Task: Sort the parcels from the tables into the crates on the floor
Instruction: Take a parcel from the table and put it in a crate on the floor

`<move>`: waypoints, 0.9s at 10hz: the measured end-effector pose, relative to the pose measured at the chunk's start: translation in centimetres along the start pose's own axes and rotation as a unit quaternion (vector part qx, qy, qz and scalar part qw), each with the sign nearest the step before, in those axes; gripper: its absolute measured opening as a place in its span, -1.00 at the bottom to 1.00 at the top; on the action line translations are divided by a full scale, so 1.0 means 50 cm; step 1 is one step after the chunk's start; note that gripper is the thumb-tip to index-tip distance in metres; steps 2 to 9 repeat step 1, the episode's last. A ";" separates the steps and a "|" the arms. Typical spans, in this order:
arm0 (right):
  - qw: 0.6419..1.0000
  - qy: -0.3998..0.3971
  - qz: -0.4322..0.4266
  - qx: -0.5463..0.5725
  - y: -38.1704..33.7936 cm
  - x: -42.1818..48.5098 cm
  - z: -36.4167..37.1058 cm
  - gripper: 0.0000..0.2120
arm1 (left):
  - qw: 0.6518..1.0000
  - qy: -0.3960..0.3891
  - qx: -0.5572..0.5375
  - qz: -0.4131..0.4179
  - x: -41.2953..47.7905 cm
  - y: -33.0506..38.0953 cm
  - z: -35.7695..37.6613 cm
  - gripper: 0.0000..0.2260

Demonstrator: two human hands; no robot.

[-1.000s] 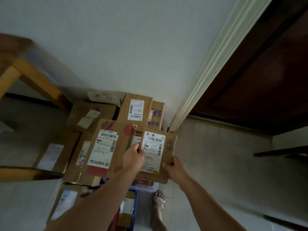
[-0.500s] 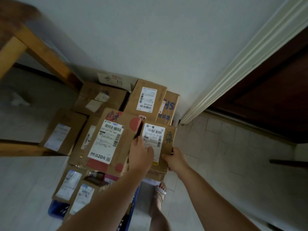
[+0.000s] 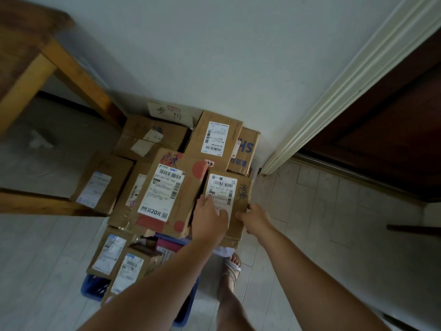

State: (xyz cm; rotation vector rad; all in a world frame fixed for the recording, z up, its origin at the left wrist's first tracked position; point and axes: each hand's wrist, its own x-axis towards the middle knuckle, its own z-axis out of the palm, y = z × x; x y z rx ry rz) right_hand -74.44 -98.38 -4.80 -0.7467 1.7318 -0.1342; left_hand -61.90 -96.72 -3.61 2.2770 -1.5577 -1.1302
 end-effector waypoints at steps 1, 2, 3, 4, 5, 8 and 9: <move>1.000 0.023 -0.019 0.001 -0.019 -0.041 -0.006 -0.74 | 0.999 0.010 -0.036 0.031 -0.012 0.008 -0.032 -0.75; 1.000 0.023 -0.019 0.001 -0.019 -0.041 -0.006 -0.74 | 0.999 0.010 -0.036 0.031 -0.012 0.008 -0.032 -0.75; 1.000 0.023 -0.019 0.001 -0.019 -0.041 -0.006 -0.74 | 0.999 0.010 -0.036 0.031 -0.012 0.008 -0.032 -0.75; 1.000 0.023 -0.019 0.001 -0.019 -0.041 -0.006 -0.74 | 0.999 0.010 -0.036 0.031 -0.012 0.008 -0.032 -0.75; 1.000 0.023 -0.019 0.001 -0.019 -0.041 -0.006 -0.74 | 0.999 0.010 -0.036 0.031 -0.012 0.008 -0.032 -0.75; 1.000 0.023 -0.019 0.001 -0.019 -0.041 -0.006 -0.74 | 0.999 0.010 -0.036 0.031 -0.012 0.008 -0.032 -0.75; 1.000 0.023 -0.019 0.001 -0.019 -0.041 -0.006 -0.74 | 0.999 0.010 -0.036 0.031 -0.012 0.008 -0.032 -0.75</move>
